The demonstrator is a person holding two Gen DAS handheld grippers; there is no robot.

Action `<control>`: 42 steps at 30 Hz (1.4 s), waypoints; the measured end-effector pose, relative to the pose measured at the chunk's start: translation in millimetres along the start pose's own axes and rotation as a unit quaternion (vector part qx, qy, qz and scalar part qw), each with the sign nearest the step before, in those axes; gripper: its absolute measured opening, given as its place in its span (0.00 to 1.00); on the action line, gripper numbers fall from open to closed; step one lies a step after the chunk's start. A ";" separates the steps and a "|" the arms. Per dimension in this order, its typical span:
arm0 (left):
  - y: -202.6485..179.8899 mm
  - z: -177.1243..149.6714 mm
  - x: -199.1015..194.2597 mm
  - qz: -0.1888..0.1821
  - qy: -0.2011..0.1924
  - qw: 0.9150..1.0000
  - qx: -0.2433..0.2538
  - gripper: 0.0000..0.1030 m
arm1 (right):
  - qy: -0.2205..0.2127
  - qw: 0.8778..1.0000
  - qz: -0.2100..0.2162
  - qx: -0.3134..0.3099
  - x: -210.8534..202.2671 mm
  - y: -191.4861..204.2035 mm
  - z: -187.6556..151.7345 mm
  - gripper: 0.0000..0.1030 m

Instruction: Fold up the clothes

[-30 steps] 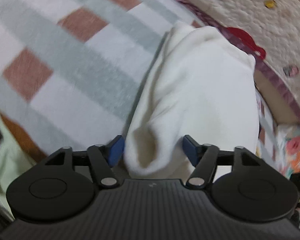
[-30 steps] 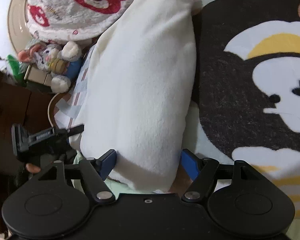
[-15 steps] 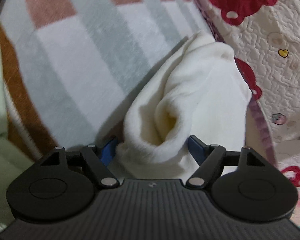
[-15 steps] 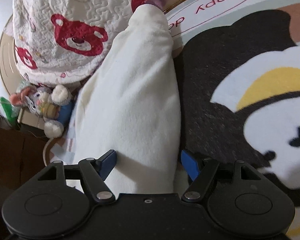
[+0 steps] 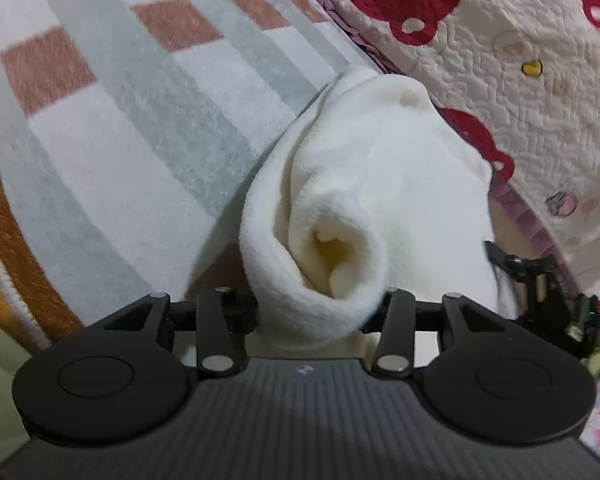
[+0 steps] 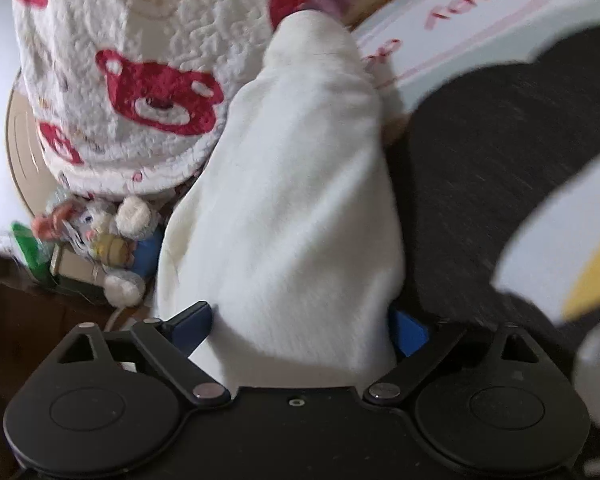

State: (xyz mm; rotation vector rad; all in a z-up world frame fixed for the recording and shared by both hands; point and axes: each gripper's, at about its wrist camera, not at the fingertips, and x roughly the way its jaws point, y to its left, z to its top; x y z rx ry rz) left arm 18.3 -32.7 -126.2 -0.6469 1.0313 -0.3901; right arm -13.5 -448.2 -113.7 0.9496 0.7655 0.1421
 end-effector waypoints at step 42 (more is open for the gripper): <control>-17.7 -13.6 -14.2 -0.055 0.088 0.994 -0.045 0.55 | -0.051 0.997 -0.057 -0.005 -63.8 2.9 -22.3 0.76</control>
